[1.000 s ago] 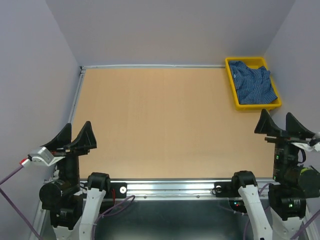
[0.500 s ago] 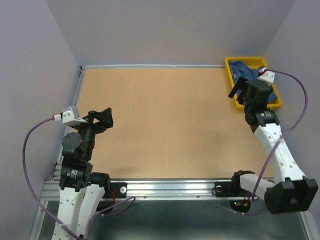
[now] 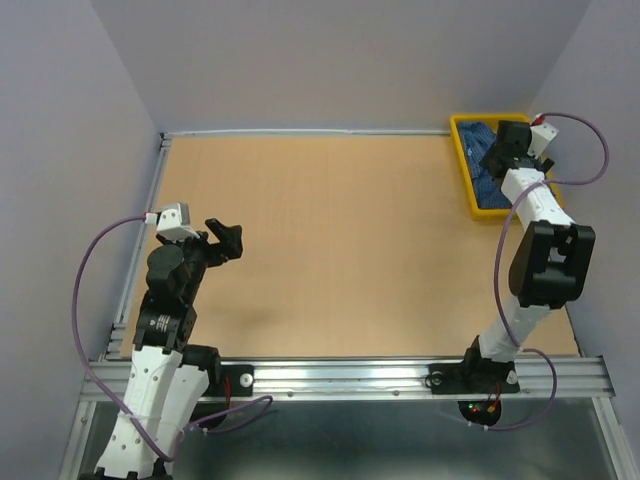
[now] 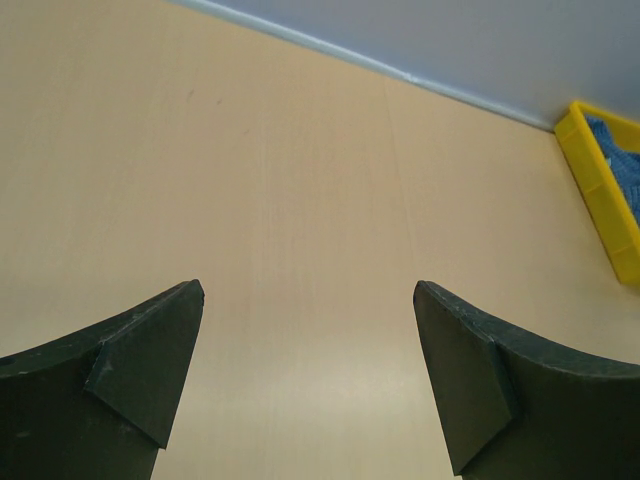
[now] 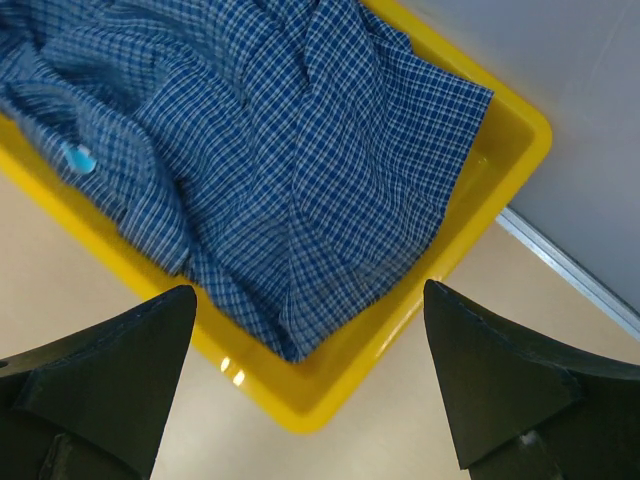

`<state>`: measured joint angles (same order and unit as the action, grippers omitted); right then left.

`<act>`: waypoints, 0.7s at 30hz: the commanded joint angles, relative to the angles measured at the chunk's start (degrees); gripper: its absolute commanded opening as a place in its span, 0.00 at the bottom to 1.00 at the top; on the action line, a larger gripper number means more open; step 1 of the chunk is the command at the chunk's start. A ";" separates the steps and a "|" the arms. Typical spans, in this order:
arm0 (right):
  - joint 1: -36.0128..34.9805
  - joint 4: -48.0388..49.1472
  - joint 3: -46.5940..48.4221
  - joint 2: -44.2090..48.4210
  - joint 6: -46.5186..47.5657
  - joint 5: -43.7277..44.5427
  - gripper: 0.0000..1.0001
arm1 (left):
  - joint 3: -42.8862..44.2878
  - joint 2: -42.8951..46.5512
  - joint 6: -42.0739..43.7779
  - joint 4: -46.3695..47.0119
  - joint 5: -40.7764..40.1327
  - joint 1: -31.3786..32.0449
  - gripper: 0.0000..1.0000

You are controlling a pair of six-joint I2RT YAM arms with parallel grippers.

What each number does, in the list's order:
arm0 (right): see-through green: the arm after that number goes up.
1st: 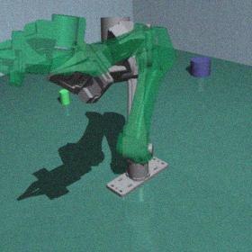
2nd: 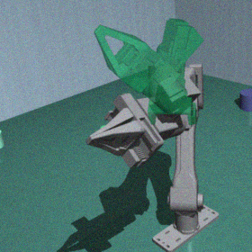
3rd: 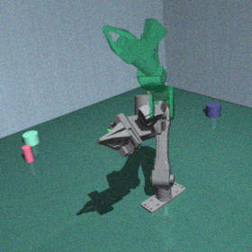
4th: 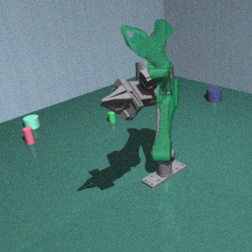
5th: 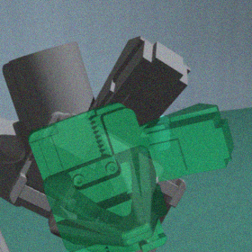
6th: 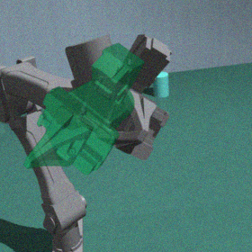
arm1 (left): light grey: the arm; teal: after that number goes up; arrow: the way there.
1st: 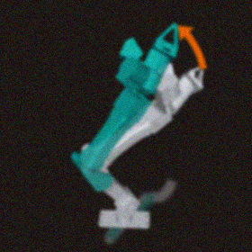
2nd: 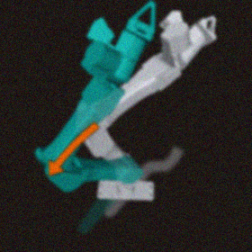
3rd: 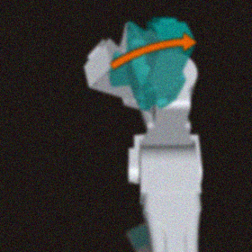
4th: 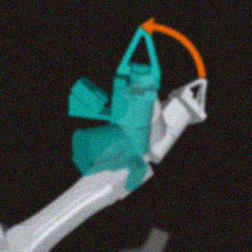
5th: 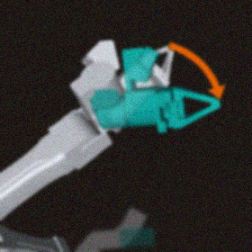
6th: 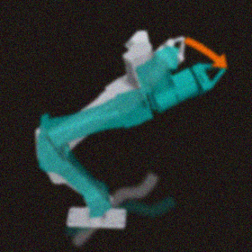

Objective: Fold and stack the long sleeve shirts
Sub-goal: Grab the shirt from the pile

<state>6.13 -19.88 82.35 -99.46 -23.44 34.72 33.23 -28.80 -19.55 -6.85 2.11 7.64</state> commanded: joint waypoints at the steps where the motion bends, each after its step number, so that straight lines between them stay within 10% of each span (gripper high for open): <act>1: 4.50 -0.34 9.05 -5.91 -4.85 -1.75 1.00 | -2.29 -1.78 3.20 6.50 4.48 -0.17 0.99; 14: 10.13 0.01 23.91 -31.14 -8.03 -10.72 0.96 | -2.21 -4.78 4.35 6.50 4.31 0.80 0.99; 21: 10.39 0.80 26.55 -29.31 -3.38 -14.50 0.00 | -2.21 -5.48 4.43 6.50 4.22 0.80 0.99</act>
<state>16.12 -19.46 105.58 -131.59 -29.61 23.27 31.09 -34.37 -16.10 -3.01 5.80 8.21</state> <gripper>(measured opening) 0.181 0.986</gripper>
